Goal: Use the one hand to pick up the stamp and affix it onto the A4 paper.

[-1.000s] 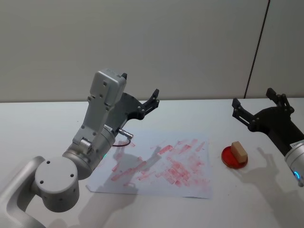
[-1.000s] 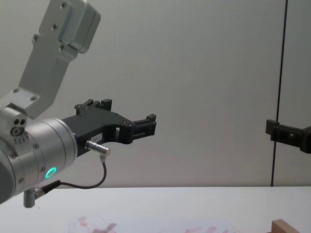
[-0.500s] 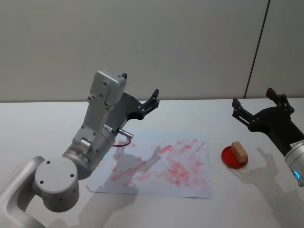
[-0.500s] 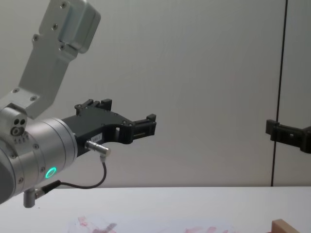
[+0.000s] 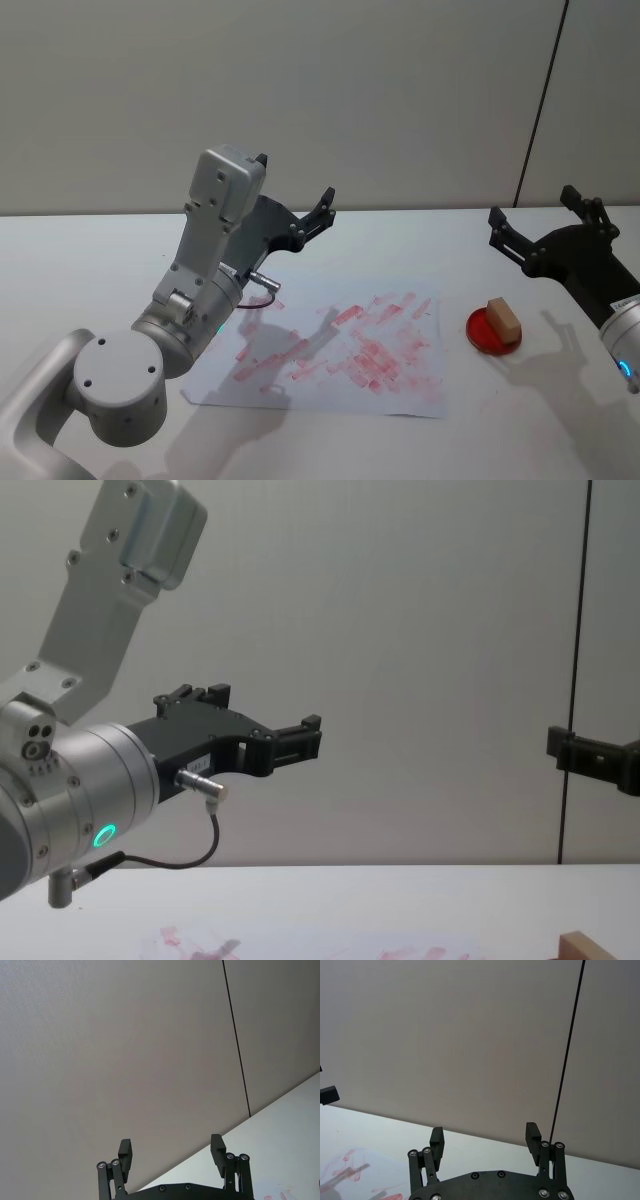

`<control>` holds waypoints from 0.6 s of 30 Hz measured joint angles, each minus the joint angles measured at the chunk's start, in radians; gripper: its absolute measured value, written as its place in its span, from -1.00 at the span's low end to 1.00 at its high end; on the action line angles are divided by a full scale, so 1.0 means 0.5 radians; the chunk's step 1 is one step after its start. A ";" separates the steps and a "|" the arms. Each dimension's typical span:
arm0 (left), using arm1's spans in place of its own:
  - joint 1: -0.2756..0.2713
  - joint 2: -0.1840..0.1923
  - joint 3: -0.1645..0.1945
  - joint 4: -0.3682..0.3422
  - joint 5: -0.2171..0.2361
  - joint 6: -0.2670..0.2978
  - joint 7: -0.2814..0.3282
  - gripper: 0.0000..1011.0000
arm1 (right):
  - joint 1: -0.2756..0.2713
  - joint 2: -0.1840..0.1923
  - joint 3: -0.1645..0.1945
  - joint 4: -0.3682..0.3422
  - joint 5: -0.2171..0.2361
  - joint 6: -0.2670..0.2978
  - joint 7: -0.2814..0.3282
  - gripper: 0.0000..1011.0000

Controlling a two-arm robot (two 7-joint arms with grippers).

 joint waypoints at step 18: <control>0.000 0.000 0.000 0.000 0.000 0.000 0.000 0.98 | -0.096 0.075 0.040 -0.037 0.065 0.084 -0.017 0.98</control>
